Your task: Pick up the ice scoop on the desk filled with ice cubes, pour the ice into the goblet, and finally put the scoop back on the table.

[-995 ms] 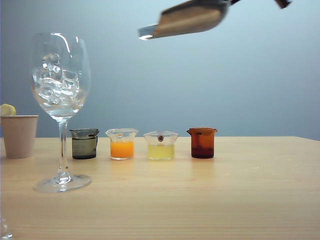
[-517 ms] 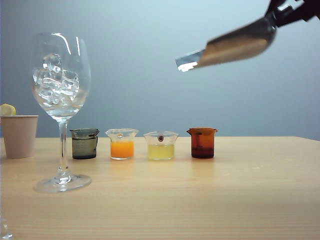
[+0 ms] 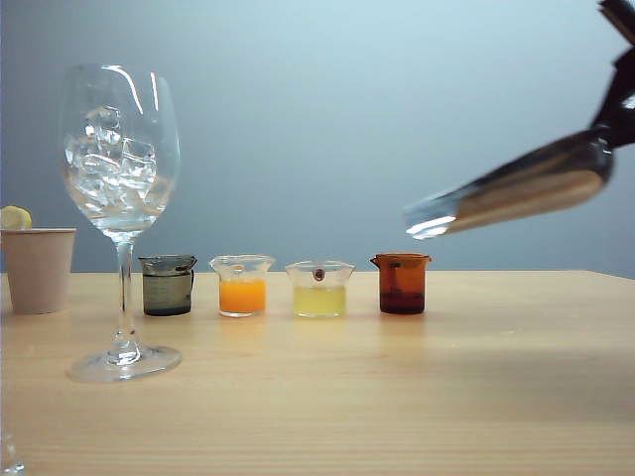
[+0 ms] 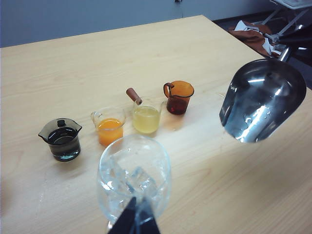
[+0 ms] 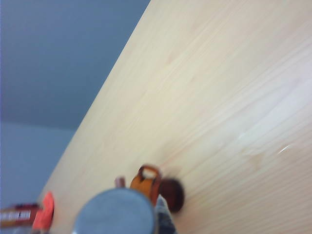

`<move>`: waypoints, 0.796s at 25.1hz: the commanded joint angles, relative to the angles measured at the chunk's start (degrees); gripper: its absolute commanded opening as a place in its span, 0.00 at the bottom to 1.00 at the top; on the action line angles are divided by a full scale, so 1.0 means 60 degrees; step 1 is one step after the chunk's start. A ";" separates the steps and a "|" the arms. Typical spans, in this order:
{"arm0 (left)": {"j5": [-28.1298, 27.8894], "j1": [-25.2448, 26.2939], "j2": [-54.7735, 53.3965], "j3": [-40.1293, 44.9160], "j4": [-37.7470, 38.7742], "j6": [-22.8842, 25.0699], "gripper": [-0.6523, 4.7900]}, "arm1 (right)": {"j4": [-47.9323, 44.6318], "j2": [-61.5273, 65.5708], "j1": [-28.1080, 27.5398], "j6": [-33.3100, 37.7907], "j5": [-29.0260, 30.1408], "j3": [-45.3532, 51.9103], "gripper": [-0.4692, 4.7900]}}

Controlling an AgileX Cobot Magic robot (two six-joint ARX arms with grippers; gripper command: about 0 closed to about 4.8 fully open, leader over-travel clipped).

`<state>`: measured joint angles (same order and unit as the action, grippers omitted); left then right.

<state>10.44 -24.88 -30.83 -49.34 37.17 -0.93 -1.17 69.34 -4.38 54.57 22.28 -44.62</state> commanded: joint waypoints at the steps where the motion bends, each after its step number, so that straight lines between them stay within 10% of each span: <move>1: 0.0051 -0.0007 0.0018 -0.0044 -0.0066 0.0011 0.11 | -0.0426 0.0219 -0.0925 -0.0419 0.0503 -0.0036 0.07; 10: 0.0051 -0.0007 0.0022 -0.0044 0.0011 0.0007 0.11 | -0.1960 0.1832 -0.2998 -0.0528 0.1297 -0.0055 0.07; 20: 0.0051 -0.0007 0.0022 -0.0044 0.0240 0.0000 0.11 | -0.5111 0.4543 -0.3315 0.0175 0.1180 -0.0189 0.07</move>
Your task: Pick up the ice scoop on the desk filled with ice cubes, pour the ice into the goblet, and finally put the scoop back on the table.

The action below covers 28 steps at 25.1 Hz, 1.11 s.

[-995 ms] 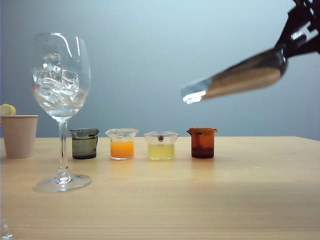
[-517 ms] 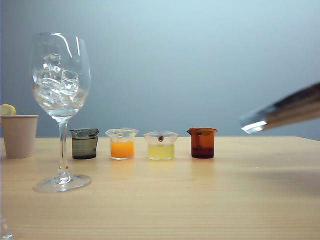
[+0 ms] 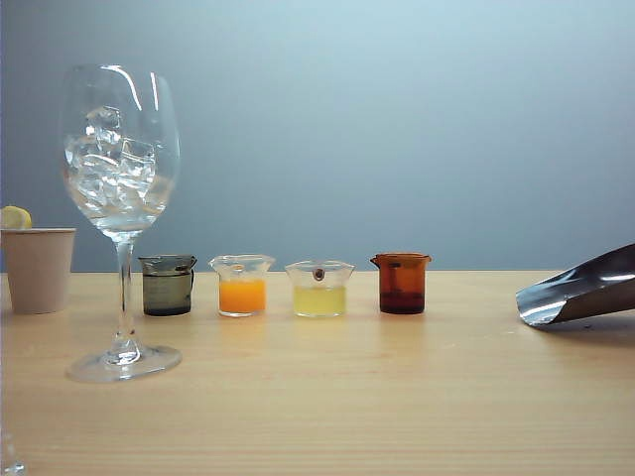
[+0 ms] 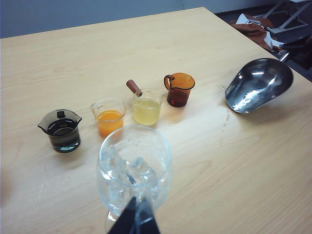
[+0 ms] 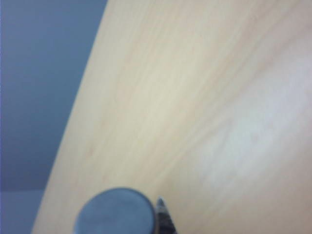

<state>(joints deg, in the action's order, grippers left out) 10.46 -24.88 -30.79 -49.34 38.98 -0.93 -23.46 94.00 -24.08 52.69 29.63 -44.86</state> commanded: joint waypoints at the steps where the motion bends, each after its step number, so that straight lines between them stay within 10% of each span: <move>1: 0.0047 -0.0007 0.0015 -0.0044 -0.0062 0.0000 0.11 | -0.1559 0.0637 -0.0051 0.0543 -0.0102 -0.0244 0.07; 15: 0.0044 -0.0007 -0.0004 -0.0044 -0.0117 -0.0208 0.11 | -0.1814 0.2379 -0.0554 -0.0138 -0.0455 -0.1730 0.07; 20: 0.0047 -0.0007 -0.0004 -0.0044 -0.0004 -0.0219 0.11 | -0.1821 0.2575 -0.0506 -0.0437 -0.0714 -0.1727 0.24; 25: 0.0044 -0.0007 -0.0004 -0.0044 0.0153 -0.0215 0.11 | -0.1741 0.2911 -0.0441 -0.0437 0.0098 -0.1716 1.00; 28: 0.0051 -0.0007 0.0007 -0.0047 0.0168 -0.0237 0.11 | -0.1774 0.2863 -0.0510 -0.0426 0.0281 -0.1719 1.00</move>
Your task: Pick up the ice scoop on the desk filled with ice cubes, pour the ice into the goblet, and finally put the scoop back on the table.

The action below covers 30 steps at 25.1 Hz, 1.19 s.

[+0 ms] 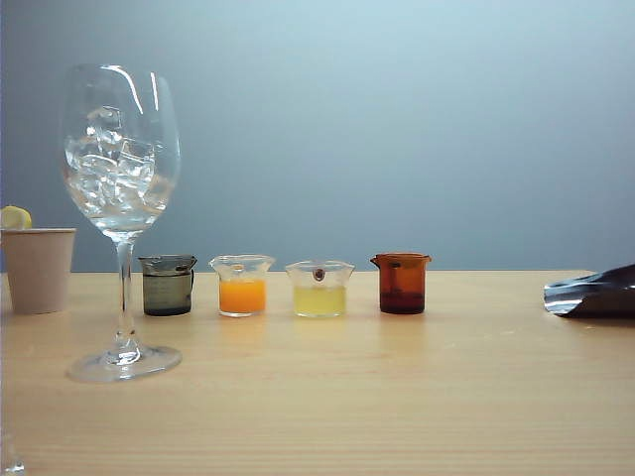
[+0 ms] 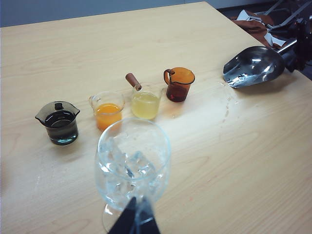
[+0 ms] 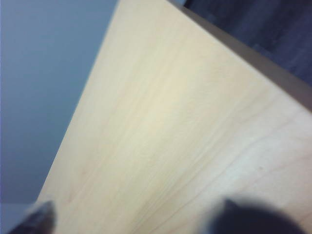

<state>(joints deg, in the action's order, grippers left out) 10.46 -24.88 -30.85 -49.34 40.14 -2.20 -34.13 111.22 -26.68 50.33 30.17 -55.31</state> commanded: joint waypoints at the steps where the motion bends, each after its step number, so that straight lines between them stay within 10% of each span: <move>1: 0.0051 -0.0007 0.0025 -0.0047 -0.0022 -0.0033 0.11 | 0.0146 -0.0022 -0.0153 -0.0029 0.0375 0.0022 1.00; 12: 0.0266 -0.0007 0.0047 -0.0058 0.0004 -0.0029 0.11 | 0.1078 -0.1708 -0.1800 -0.0823 0.1982 0.1330 0.94; 15: 0.0222 -0.0004 0.0208 -0.0055 -0.0015 -0.0022 0.11 | 0.1705 -0.2517 -0.1996 -0.1067 0.2495 0.1566 0.74; 17: 0.0219 -0.0004 0.0488 -0.0055 -0.0036 -0.0029 0.11 | 0.1989 -0.3355 -0.1996 -0.1508 0.2816 0.1763 0.16; 18: 0.0222 -0.0004 0.0670 -0.0055 -0.0025 -0.0029 0.11 | 0.2007 -0.3687 -0.1996 -0.1497 0.2900 0.1854 0.07; 30: -0.0492 0.0007 0.2987 0.0138 0.0164 -0.0484 0.11 | 0.3840 -0.8287 0.0069 -0.2007 0.0900 0.2463 0.08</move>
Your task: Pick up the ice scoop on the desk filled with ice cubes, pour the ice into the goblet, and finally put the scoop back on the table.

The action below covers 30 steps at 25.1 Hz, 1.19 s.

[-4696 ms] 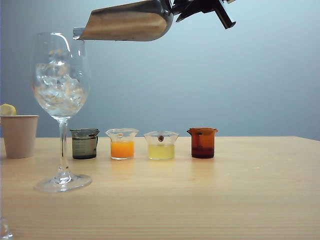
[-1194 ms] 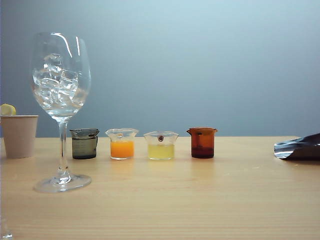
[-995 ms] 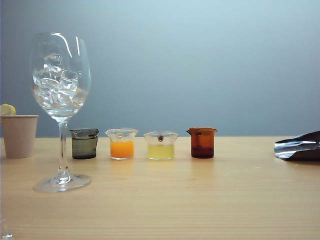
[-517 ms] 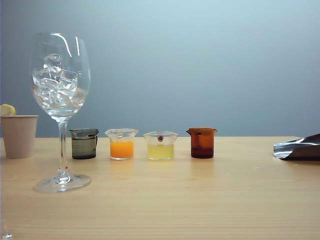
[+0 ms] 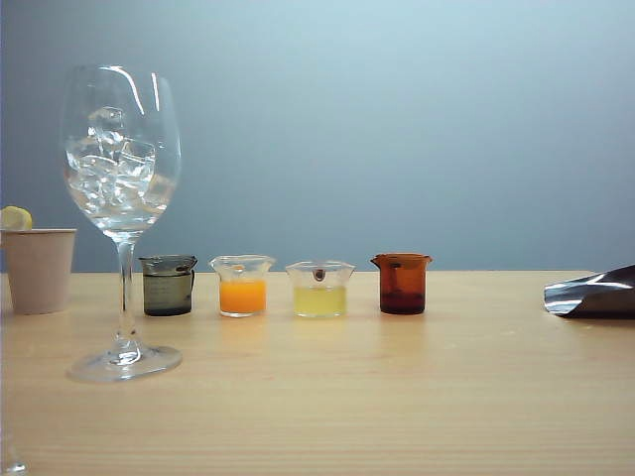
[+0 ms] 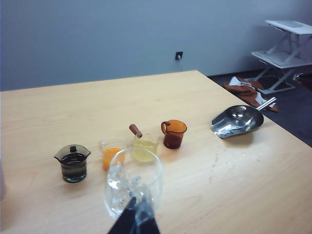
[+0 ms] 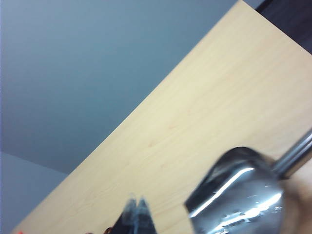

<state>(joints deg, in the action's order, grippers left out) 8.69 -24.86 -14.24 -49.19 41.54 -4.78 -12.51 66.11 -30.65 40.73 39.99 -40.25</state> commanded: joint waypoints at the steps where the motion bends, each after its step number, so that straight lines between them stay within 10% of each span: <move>1: -0.0189 0.0004 0.0463 0.0339 -0.0153 -0.0372 0.11 | 0.0492 -0.1402 0.1519 -0.0663 -0.1384 -0.0047 0.08; 17: -0.0776 0.0000 0.2353 0.5497 -0.3730 -0.1279 0.11 | 0.3683 -0.6462 0.8222 -0.4739 -0.5807 0.1603 0.08; 30: -0.1410 -0.0004 0.2357 0.8047 -0.5982 -0.1286 0.11 | 0.2718 -0.8495 0.9231 -0.3901 -0.5716 0.4962 0.08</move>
<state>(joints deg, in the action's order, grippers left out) 0.19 -24.86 -0.10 -1.26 6.98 -12.51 8.56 15.73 24.73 17.17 5.63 -11.20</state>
